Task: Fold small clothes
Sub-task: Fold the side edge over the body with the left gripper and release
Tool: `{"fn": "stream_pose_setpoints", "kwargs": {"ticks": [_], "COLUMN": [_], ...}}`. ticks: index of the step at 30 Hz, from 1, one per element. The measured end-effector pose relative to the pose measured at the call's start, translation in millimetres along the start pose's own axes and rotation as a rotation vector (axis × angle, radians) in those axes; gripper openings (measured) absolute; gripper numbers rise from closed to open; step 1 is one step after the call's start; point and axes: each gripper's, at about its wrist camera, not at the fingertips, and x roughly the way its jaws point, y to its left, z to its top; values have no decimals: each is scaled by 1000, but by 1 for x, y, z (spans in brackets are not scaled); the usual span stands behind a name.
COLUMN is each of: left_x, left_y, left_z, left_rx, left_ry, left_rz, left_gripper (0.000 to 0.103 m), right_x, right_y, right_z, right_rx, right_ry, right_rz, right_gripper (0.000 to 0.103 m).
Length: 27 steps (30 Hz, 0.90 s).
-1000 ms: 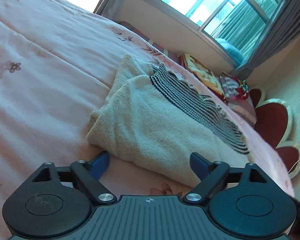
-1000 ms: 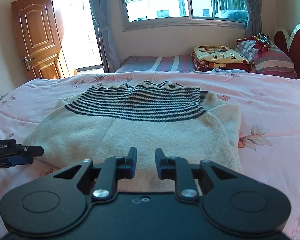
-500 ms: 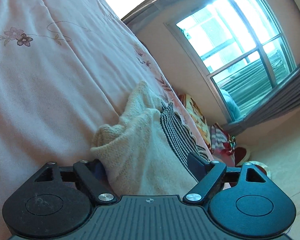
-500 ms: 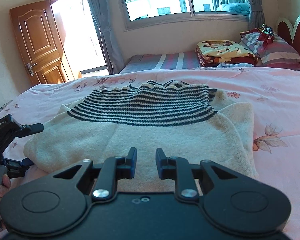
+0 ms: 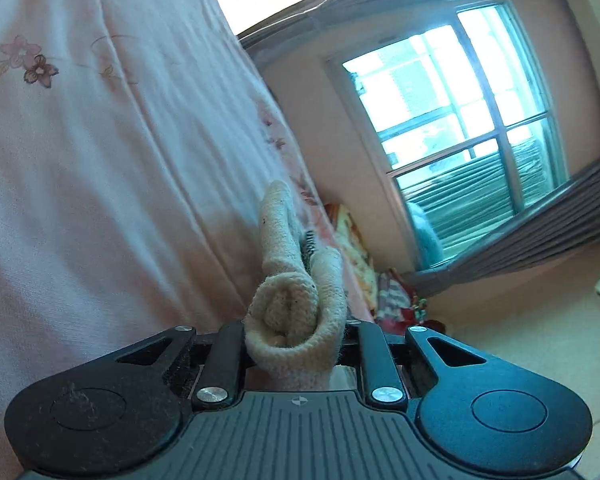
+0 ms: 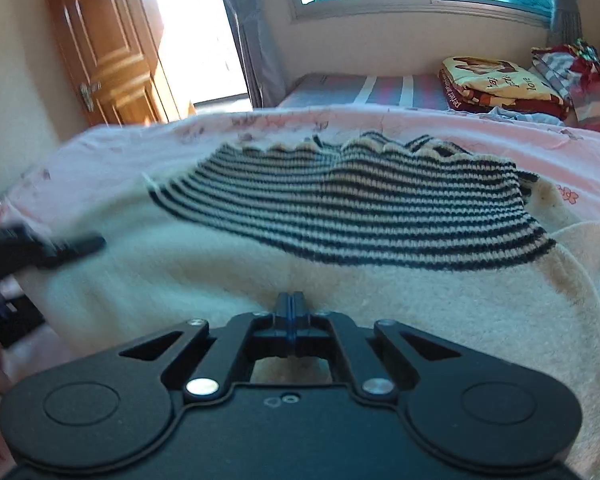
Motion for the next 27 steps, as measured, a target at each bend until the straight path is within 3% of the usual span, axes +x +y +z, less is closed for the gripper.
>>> {"fn": "stream_pose_setpoints", "kwargs": {"ticks": [4,7,12,14,15,16,19,24,25,27], "left_x": [18,24,27,36,44,53,83,139,144,139], "left_y": [17,20,-52,-90,-110,-130,-171,-182,-182,-194], "left_z": [2,-2,-4,-12,-19,-29,-74,-164,-177,-189], "left_rx": [-85,-156,27,116,167,222,364,495,528,599], "left_ry": [54,59,83,139,188,235,353,592,618,587], "left_rz": [92,45,-102,-130,-139,-137,-140,-73,-51,-100], "left_gripper": [18,18,18,18,18,18,18,18,21,51], "right_x": [1,0,-2,-16,-30,-44,-83,-127,-131,-140], "right_y": [-1,-5,-20,-39,-53,-68,-114,-178,-187,-203], "right_z": [3,2,3,3,1,-2,-17,-45,-49,-59], "right_rx": [18,36,131,243,316,389,550,734,768,834], "right_ry": [20,20,15,-18,-66,-107,-186,-226,-233,-243], "right_rz": [2,20,75,90,81,80,83,97,101,119], "right_gripper": [0,0,0,0,8,16,18,25,28,33]}}
